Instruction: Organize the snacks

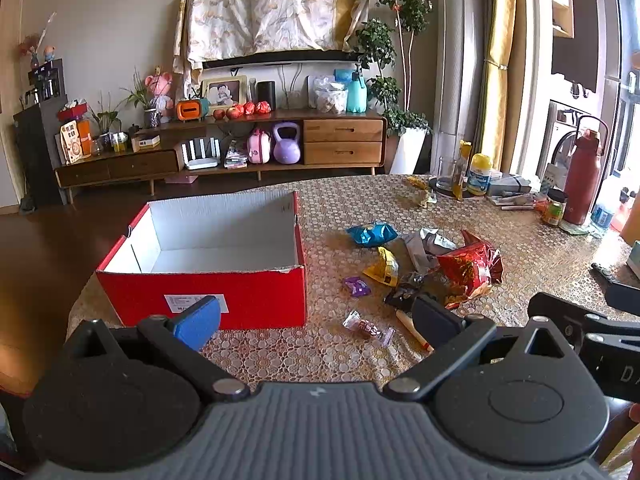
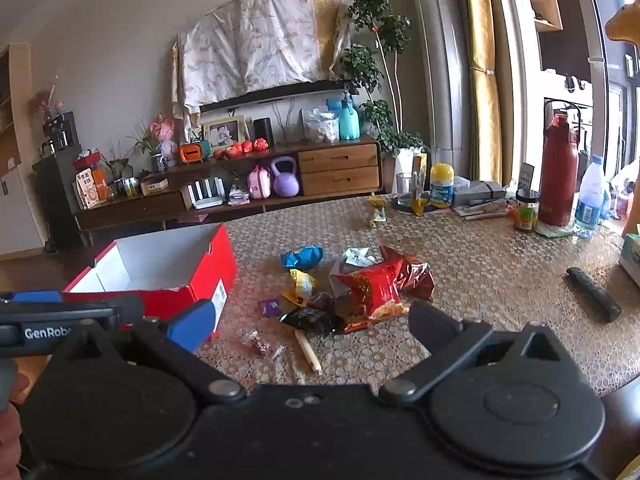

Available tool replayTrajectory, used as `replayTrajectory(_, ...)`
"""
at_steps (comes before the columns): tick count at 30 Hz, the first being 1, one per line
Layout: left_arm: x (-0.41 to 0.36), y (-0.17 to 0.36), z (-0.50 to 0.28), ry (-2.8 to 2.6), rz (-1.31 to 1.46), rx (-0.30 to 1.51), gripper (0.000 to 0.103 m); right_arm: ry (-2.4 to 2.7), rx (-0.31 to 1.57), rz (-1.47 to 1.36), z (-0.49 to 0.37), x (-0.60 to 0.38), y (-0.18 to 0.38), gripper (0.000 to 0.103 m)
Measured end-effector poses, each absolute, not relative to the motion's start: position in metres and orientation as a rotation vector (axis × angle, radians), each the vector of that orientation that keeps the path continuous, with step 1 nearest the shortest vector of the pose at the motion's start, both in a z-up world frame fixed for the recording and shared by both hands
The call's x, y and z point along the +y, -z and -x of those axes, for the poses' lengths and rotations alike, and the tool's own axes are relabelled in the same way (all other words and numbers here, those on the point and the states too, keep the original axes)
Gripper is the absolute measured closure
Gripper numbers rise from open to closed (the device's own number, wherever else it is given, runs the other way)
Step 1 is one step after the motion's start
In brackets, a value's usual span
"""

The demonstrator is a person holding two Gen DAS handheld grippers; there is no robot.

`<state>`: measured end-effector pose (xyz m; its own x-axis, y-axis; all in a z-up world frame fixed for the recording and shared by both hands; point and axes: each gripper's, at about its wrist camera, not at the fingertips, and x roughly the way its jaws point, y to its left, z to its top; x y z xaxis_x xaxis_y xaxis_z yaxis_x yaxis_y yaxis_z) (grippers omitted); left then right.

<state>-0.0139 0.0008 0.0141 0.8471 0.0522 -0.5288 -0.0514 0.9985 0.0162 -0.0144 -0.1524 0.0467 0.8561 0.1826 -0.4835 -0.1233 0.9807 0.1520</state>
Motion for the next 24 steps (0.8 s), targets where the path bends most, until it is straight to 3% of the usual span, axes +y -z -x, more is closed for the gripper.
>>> replayTrajectory(24,-0.0026,-0.0197,0.0192,-0.045,-0.004,0.541,0.0,-0.165,0.511,-0.12,0.017,-0.1527,-0.0502,0.0)
